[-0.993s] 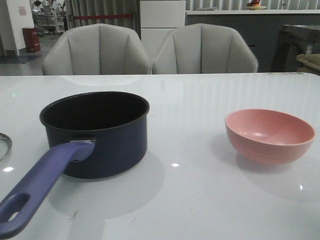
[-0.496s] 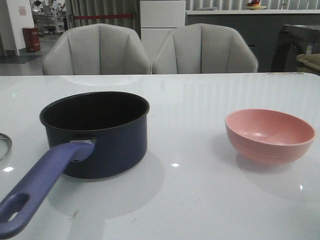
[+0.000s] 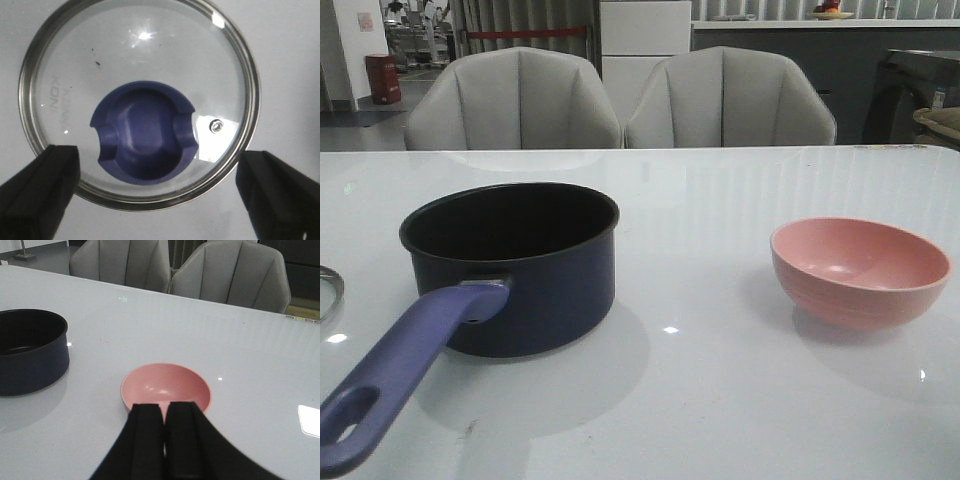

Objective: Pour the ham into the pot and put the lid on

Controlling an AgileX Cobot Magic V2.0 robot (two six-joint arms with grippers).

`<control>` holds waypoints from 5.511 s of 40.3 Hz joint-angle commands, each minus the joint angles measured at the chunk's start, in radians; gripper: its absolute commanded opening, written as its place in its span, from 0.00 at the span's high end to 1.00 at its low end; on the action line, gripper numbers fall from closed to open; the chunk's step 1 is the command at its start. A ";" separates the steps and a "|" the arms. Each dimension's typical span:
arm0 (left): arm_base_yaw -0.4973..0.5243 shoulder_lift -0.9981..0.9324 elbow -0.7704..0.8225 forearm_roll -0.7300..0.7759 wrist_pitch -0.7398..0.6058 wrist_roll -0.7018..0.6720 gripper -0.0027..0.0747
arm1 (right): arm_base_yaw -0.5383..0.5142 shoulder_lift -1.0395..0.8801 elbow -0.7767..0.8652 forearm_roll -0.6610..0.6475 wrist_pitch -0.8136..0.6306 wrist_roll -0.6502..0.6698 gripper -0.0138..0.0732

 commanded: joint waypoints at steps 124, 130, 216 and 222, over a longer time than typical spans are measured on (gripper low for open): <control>-0.460 -0.067 -0.367 -0.021 0.201 0.124 0.70 | 0.000 0.012 -0.027 0.009 -0.070 -0.006 0.66; -0.494 -0.020 -0.417 -0.021 0.212 0.124 0.70 | 0.000 0.012 -0.027 0.009 -0.070 -0.006 0.66; -0.514 0.007 -0.482 -0.068 0.214 0.124 0.27 | 0.000 0.012 -0.027 0.009 -0.070 -0.006 0.66; -0.467 -0.056 -0.463 -0.032 0.214 0.124 0.31 | 0.000 0.012 -0.027 0.009 -0.070 -0.006 0.66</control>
